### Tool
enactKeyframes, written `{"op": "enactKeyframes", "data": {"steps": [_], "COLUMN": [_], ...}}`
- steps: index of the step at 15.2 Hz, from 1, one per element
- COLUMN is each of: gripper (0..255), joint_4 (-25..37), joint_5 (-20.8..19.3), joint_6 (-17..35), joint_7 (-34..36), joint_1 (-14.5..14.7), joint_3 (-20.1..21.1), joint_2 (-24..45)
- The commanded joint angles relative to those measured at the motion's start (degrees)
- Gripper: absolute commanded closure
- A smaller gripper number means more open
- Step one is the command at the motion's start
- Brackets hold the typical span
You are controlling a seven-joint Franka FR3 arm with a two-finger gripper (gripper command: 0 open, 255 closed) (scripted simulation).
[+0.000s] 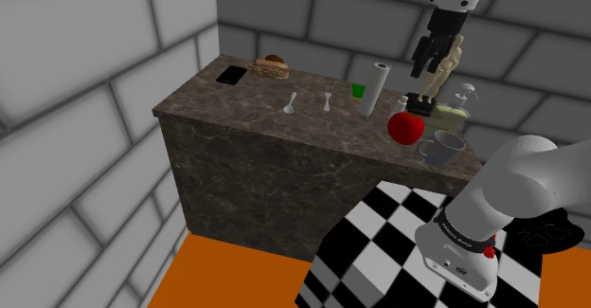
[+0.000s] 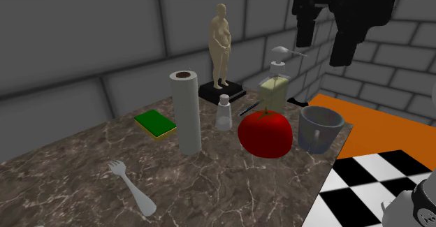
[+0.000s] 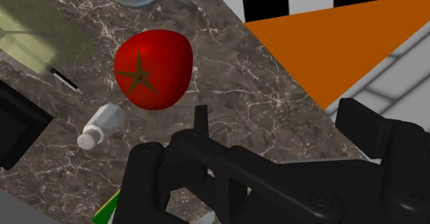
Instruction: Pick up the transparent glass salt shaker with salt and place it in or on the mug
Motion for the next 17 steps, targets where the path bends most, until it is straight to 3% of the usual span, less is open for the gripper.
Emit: {"op": "enactKeyframes", "data": {"steps": [1,10,17], "gripper": [0,0,0], "joint_4": [-1.3,-0.3,4.7], "joint_5": [-1.2,-3.3,1.5], "joint_6": [2.9,15.7,24.6], "joint_7": [-2.4,-13.6,-24.8], "joint_1": [-0.7,-2.1,-1.0], "joint_3": [-2.6,-14.9,-24.8], "joint_2": [0.9,12.3,25.8]}}
